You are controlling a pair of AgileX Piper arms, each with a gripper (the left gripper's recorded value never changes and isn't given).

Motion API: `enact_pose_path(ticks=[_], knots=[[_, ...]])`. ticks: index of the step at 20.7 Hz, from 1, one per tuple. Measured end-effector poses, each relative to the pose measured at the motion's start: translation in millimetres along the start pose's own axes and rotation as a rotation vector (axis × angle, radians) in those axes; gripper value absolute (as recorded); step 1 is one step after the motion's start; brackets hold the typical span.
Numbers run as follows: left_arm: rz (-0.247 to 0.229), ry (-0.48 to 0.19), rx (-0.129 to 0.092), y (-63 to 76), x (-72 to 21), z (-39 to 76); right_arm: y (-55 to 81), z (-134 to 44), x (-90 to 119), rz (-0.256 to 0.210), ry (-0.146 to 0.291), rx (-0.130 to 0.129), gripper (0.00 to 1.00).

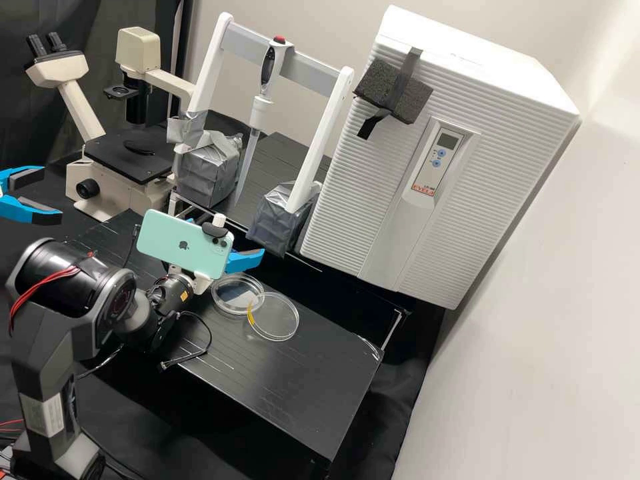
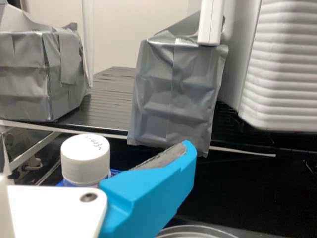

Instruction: Open the bottle

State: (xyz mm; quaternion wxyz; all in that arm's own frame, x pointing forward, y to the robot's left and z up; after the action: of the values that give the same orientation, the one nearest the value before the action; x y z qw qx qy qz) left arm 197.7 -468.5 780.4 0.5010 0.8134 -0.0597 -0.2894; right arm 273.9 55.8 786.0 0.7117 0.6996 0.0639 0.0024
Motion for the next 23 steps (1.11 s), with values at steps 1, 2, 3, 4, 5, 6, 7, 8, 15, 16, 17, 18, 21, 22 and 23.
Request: enact_pose_path(ticks=[1,2,3,4,5,6,7,8,15,16,17,18,21,22,23], knots=[[0.000,0.000,0.000,0.0,0.0,0.0,0.1,0.7,1.1,0.001,-0.002,0.000,0.00],[0.000,0.000,0.000,0.0,0.0,0.0,1.0,0.5,2.0,0.005,-0.001,0.000,0.00],[-0.001,-0.002,0.000,-0.1,0.2,0.4,2.1,1.3,2.7,0.009,-0.004,0.000,0.00],[-0.001,-0.002,0.000,-0.1,0.2,0.4,2.8,1.2,3.1,0.013,-0.003,0.000,0.00],[-0.001,-0.002,0.000,-0.1,0.2,0.4,3.0,1.4,3.1,0.013,-0.004,0.000,0.00],[-0.001,-0.002,0.000,-0.1,0.2,0.4,3.0,1.4,3.1,0.013,-0.004,0.000,0.00],[-0.001,-0.002,0.000,-0.1,0.2,0.4,2.9,1.3,3.1,0.012,-0.002,-0.001,0.00],[-0.001,-0.002,0.000,-0.1,0.2,0.4,2.9,1.3,3.1,0.012,-0.002,-0.001,0.00],[-0.001,-0.002,-0.001,-0.4,0.0,0.4,3.1,1.0,4.1,0.013,-0.001,-0.001,0.00],[-0.001,-0.002,-0.001,-0.4,0.0,0.4,3.4,0.7,5.2,0.015,0.001,-0.001,0.00],[-0.001,-0.002,-0.001,-0.4,0.0,0.4,3.6,0.5,6.0,0.016,0.002,-0.001,0.00],[-0.001,-0.002,-0.001,-0.4,0.0,0.4,4.0,0.0,6.9,0.018,0.004,-0.001,0.00],[-0.001,-0.002,0.000,-0.2,-0.1,0.5,3.1,0.8,7.9,0.015,0.001,-0.001,0.00],[0.001,-0.003,0.004,0.2,-0.2,0.8,2.6,1.3,8.1,0.013,-0.001,-0.001,0.00],[0.002,-0.004,0.004,0.4,-0.2,1.1,2.6,1.3,8.1,0.013,-0.001,-0.001,0.00]])
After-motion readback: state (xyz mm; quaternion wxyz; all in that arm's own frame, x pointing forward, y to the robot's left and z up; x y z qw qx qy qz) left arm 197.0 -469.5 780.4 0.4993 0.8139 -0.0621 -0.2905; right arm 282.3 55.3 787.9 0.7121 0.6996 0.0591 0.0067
